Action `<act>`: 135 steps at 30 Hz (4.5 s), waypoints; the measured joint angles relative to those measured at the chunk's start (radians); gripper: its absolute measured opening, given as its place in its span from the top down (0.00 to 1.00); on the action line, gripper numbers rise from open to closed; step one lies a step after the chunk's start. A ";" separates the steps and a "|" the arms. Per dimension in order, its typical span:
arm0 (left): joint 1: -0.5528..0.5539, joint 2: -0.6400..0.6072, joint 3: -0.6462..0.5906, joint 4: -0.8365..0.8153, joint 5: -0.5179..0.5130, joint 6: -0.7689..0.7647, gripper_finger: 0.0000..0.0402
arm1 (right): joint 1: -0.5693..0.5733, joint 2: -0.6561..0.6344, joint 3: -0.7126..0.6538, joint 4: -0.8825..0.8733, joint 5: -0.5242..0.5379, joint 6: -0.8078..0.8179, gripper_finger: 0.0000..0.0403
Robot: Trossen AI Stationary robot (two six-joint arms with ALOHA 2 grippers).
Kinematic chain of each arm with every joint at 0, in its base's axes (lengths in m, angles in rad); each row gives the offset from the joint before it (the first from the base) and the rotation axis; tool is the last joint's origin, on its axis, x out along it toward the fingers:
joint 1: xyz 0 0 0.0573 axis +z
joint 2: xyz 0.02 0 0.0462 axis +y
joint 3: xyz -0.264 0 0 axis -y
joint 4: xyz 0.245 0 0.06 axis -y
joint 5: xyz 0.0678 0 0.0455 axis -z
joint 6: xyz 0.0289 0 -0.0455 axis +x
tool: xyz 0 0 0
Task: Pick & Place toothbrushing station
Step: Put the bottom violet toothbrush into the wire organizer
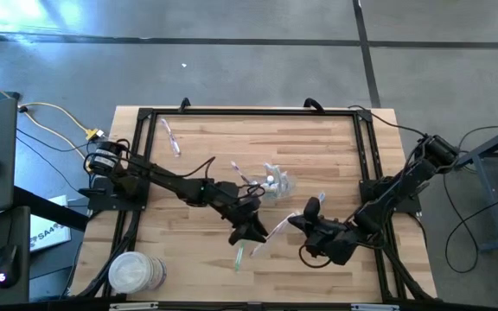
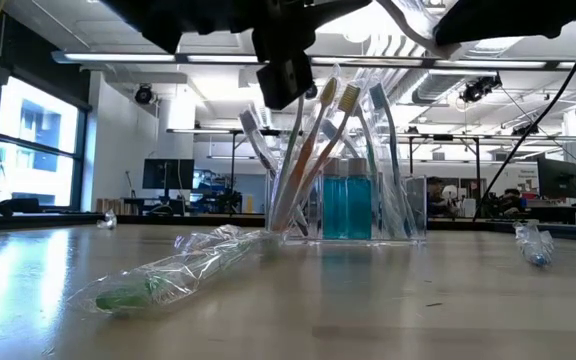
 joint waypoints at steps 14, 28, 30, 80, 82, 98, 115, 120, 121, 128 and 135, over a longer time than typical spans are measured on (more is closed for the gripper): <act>0.000 0.014 0.000 -0.042 -0.002 0.000 0.64 | -0.031 0.001 0.000 0.018 0.004 -0.048 0.99; 0.001 0.014 0.000 -0.081 -0.035 0.053 0.72 | -0.031 0.001 0.000 0.071 0.004 -0.101 0.99; 0.001 0.014 0.000 -0.085 -0.039 0.053 0.79 | -0.031 0.001 0.000 0.074 0.006 -0.101 0.99; -0.097 0.014 0.000 0.062 -0.477 0.656 0.95 | 0.048 0.001 0.000 0.325 0.022 0.635 0.59; -0.096 0.014 0.000 0.058 -0.482 0.656 0.95 | 0.020 0.001 0.000 0.351 -0.037 0.623 0.59; -0.096 0.014 0.000 0.044 -0.506 0.656 0.95 | -0.077 0.001 0.000 0.386 -0.182 0.563 0.77; -0.096 0.014 0.000 0.029 -0.551 0.655 0.87 | -0.076 0.001 0.000 0.374 -0.186 0.504 0.96; -0.096 0.014 0.000 0.028 -0.551 0.655 0.86 | -0.075 0.001 0.000 0.361 -0.185 0.510 0.96; -0.096 0.014 0.000 0.026 -0.551 0.655 0.86 | -0.074 0.001 0.000 0.356 -0.185 0.516 0.96; -0.096 0.014 0.000 0.018 -0.552 0.659 0.85 | -0.074 0.001 0.000 0.325 -0.185 0.537 0.96; -0.096 0.014 0.000 0.020 -0.556 0.620 0.69 | -0.060 0.001 0.000 0.281 -0.172 0.562 0.96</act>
